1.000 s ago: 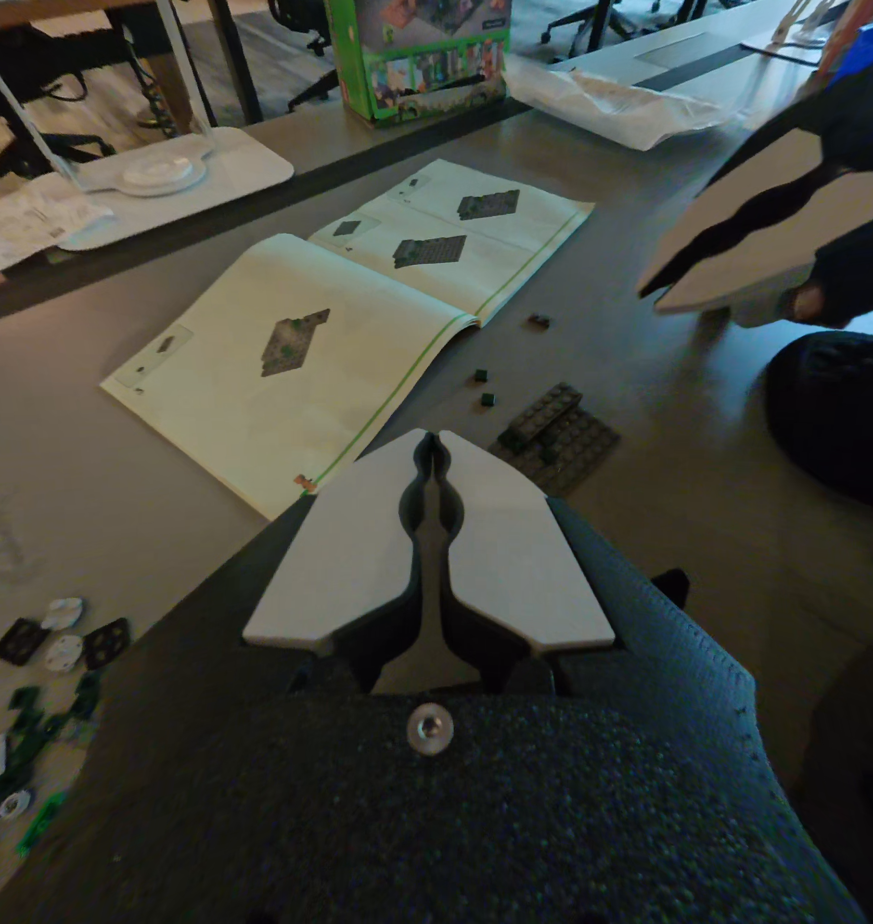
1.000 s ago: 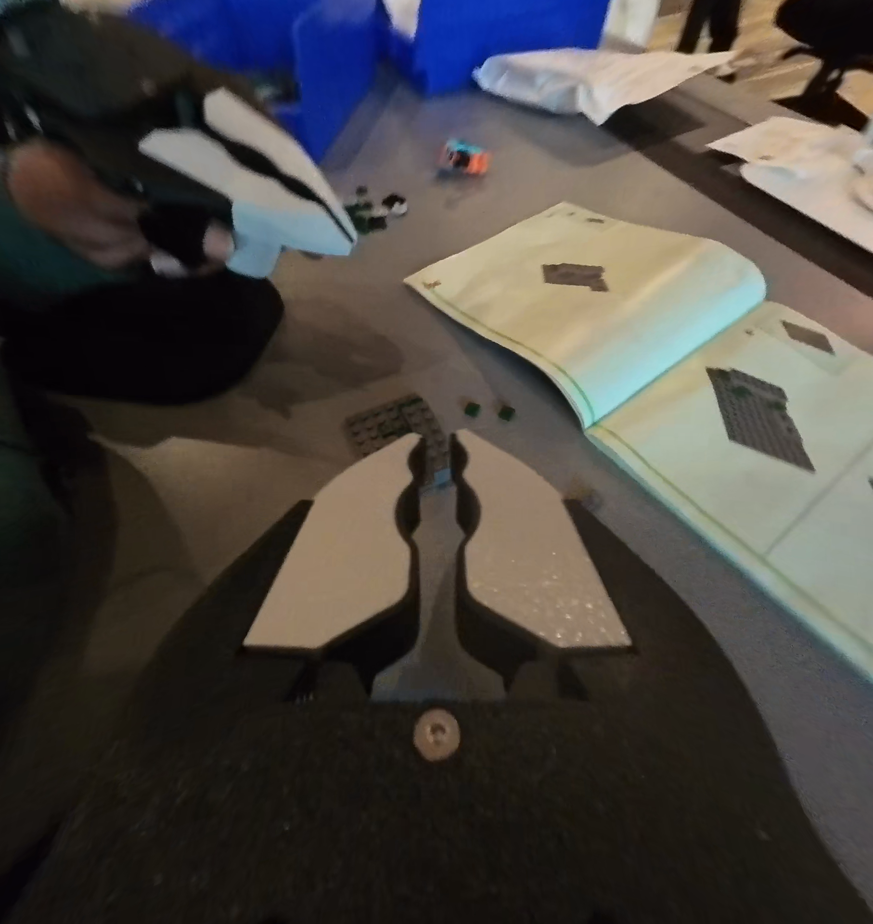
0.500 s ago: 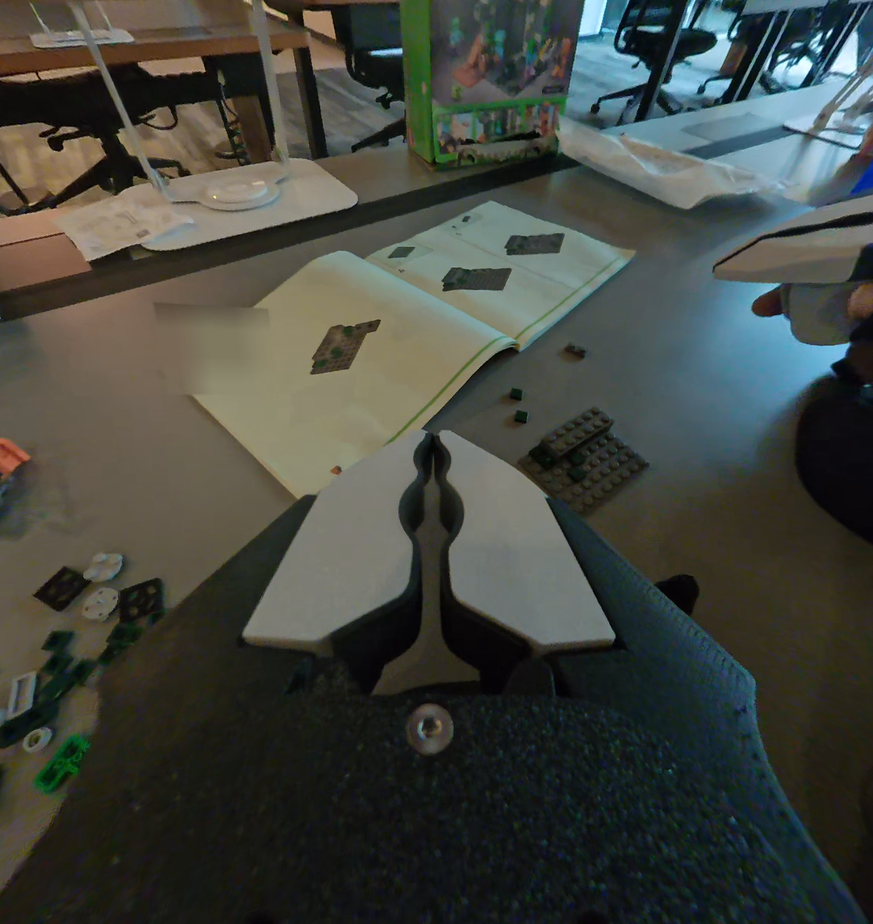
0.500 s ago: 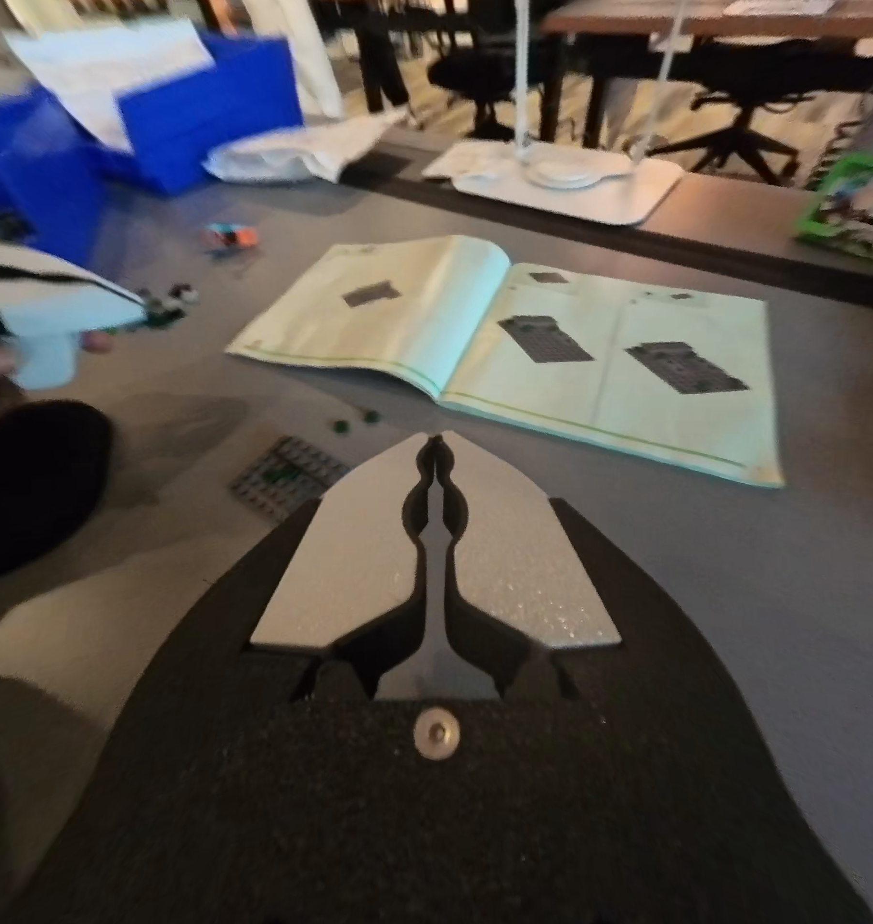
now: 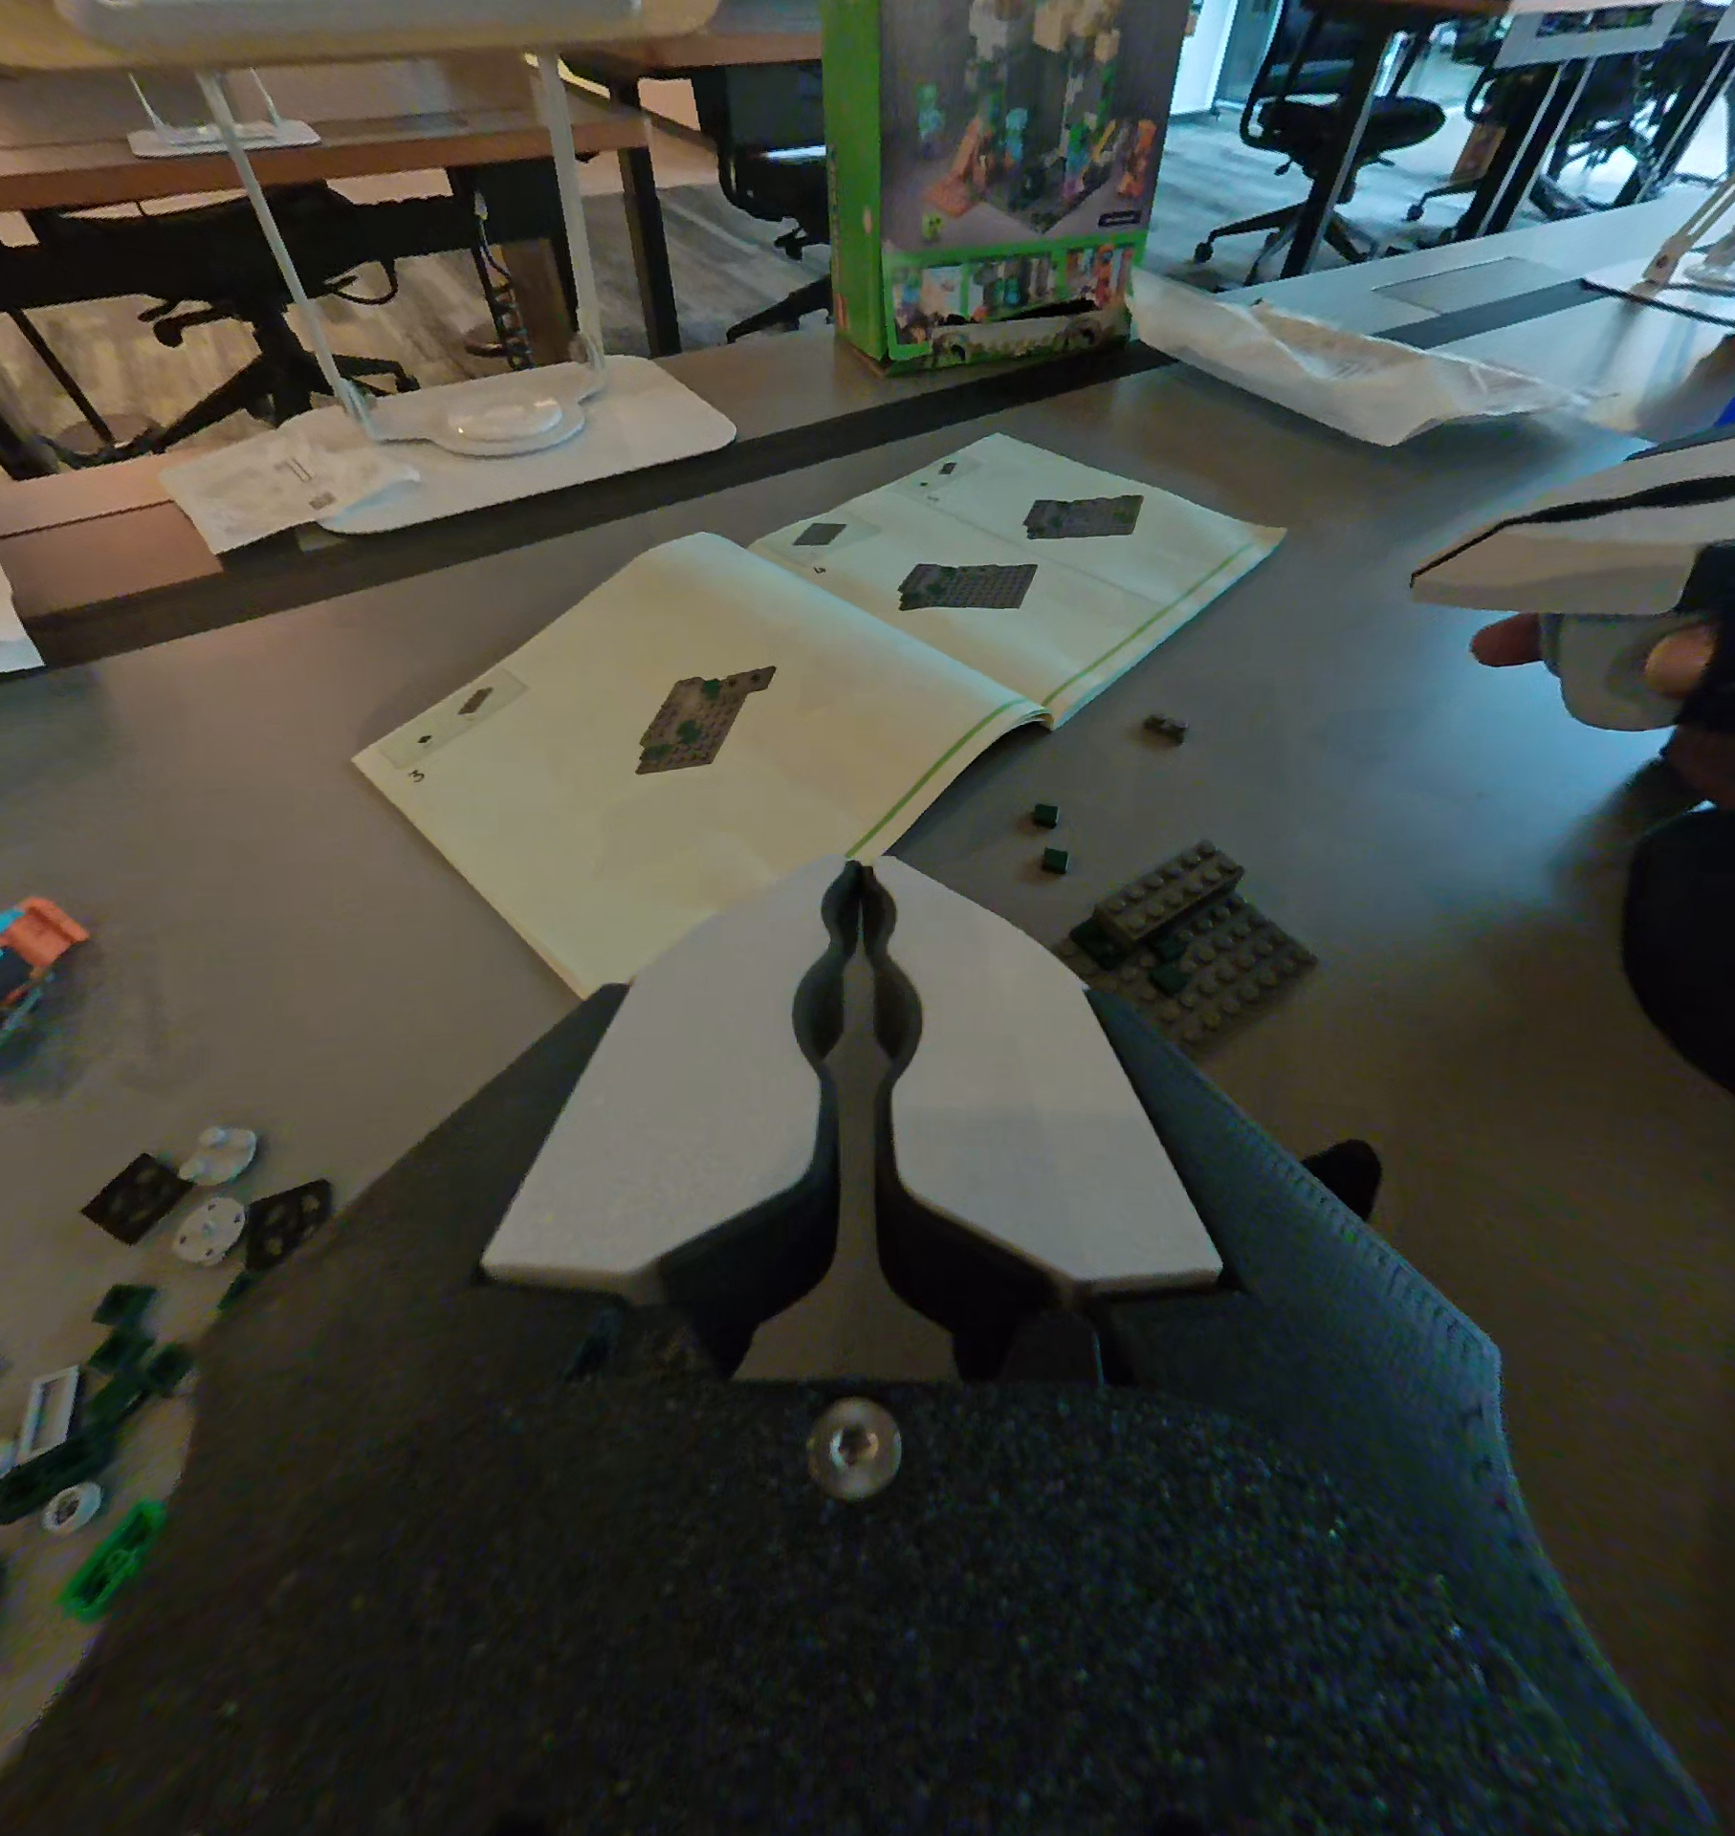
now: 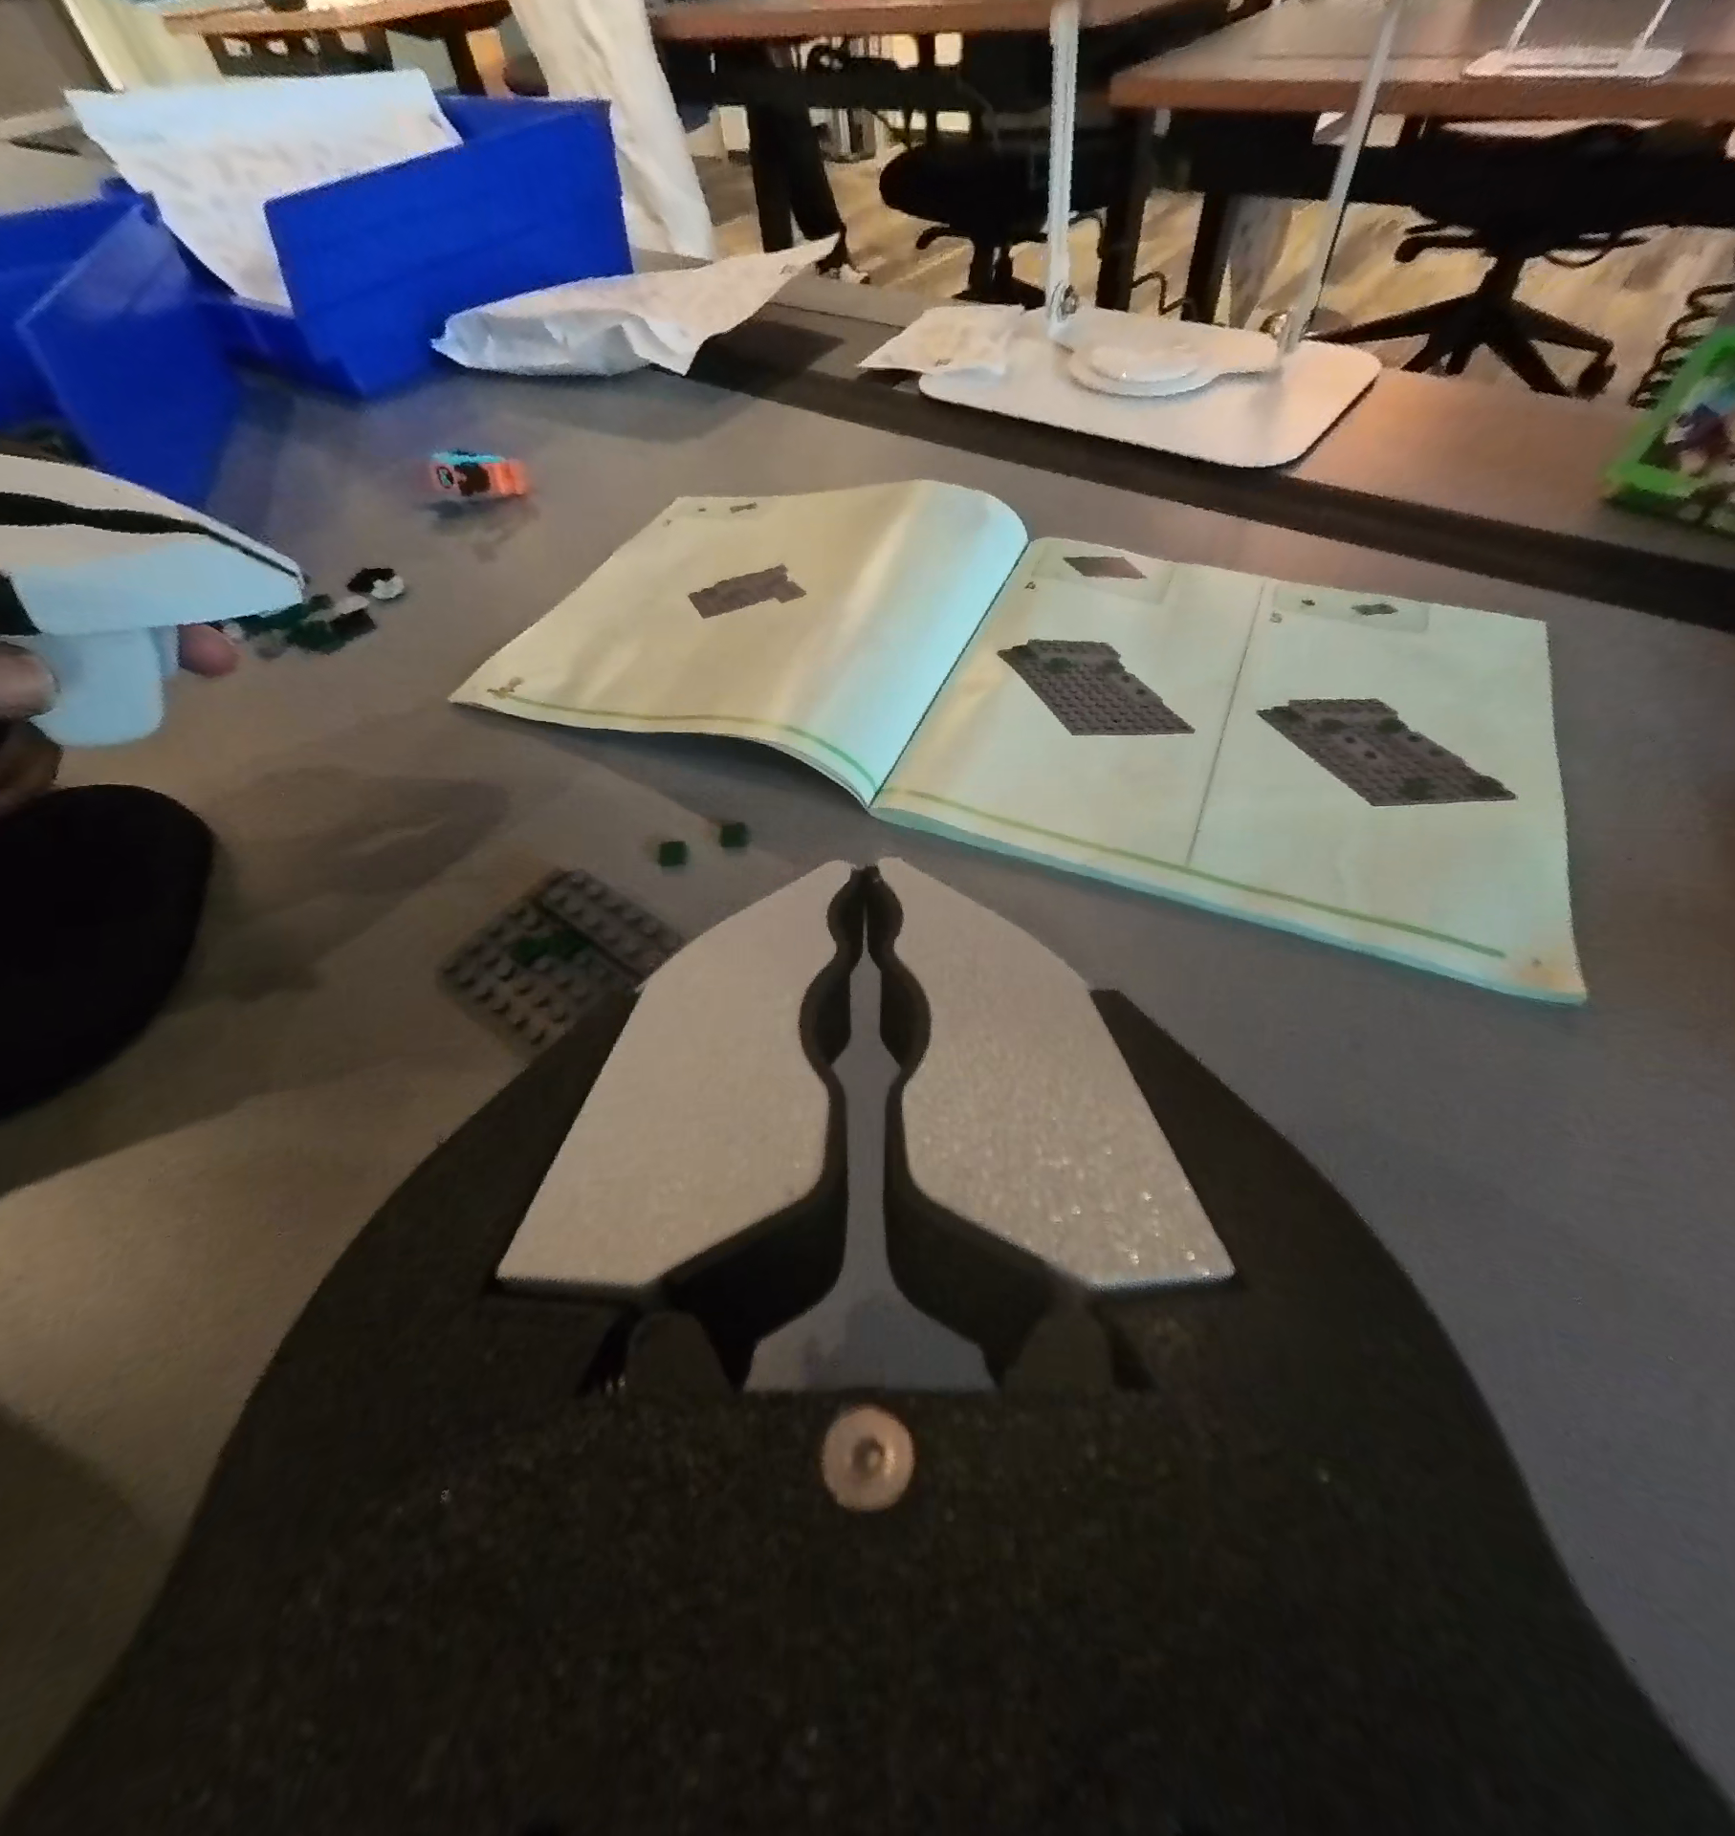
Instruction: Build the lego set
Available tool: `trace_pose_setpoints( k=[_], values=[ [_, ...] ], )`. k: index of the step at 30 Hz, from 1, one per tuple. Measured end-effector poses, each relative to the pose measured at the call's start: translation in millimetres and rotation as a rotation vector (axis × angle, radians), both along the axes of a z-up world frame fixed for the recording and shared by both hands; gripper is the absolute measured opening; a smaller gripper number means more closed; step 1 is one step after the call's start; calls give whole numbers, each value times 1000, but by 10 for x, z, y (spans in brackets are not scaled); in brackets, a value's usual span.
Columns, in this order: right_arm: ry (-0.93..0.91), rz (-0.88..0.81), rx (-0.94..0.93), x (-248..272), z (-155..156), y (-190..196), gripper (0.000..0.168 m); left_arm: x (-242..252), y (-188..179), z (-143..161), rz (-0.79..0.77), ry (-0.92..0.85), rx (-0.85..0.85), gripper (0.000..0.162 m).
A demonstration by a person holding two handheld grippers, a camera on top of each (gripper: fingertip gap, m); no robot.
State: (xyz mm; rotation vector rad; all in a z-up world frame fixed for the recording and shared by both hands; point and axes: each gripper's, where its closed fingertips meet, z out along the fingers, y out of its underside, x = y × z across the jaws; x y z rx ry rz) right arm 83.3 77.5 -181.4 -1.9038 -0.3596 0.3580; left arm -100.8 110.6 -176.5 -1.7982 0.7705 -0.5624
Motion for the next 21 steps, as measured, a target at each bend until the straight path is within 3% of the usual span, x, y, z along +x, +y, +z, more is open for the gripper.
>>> trace_pose_setpoints(
  k=[5, 14, 21],
  values=[
    [-87, 66, -31, -3, -61, -23, 2, -41, 18, 19, 15, -23, 10, 2],
    [-325, 518, -54, -368, -267, 140, 17, -31, 44, -58, 15, -2, -6, 18],
    [-373, 735, -87, -625, -458, 356, 18, -67, 52, -63, 33, -17, -20, 21]
  ],
)
